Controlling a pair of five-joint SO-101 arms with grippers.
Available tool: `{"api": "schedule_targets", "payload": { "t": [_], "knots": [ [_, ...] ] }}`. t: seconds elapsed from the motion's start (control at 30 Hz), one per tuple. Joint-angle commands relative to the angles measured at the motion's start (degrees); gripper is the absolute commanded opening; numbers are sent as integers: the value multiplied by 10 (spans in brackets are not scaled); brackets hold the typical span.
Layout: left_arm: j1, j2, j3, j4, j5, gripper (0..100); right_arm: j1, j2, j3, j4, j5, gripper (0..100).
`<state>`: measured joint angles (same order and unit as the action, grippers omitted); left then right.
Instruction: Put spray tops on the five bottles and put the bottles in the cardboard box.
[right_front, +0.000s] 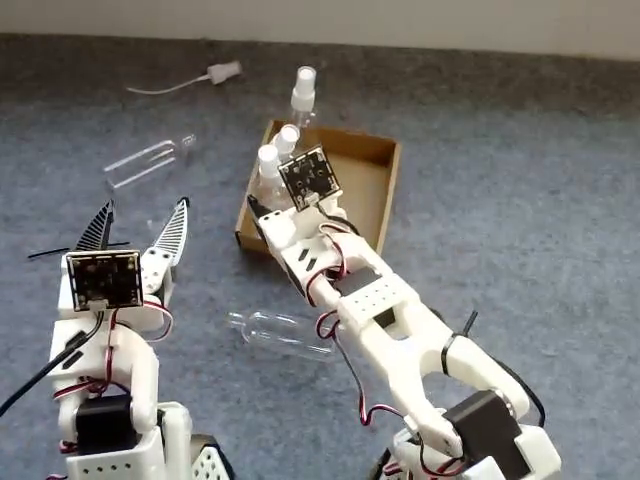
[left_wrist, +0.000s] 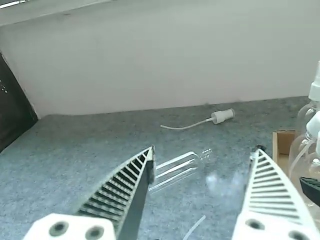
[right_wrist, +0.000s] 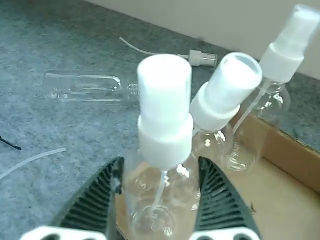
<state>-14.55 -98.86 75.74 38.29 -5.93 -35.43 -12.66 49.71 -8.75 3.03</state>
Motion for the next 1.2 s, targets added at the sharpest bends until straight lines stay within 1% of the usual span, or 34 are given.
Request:
{"api": "schedule_targets", "payload": {
  "t": [0.0, 0.43, 0.6, 0.97, 1.17],
  "knots": [
    [7, 1, -2, -12, -1, 274, -9, -3, -4, -11, -5, 10],
    [7, 1, -2, -12, -1, 274, -22, -3, -3, -11, -5, 15],
    [7, 1, -2, -12, -1, 274, -24, -3, -3, -10, -9, 106],
    [7, 1, -2, -12, -1, 274, -25, -4, -3, -10, -10, 118],
    [8, 1, -2, -12, -1, 274, -25, -4, -3, -7, -10, 214]
  ]
}}
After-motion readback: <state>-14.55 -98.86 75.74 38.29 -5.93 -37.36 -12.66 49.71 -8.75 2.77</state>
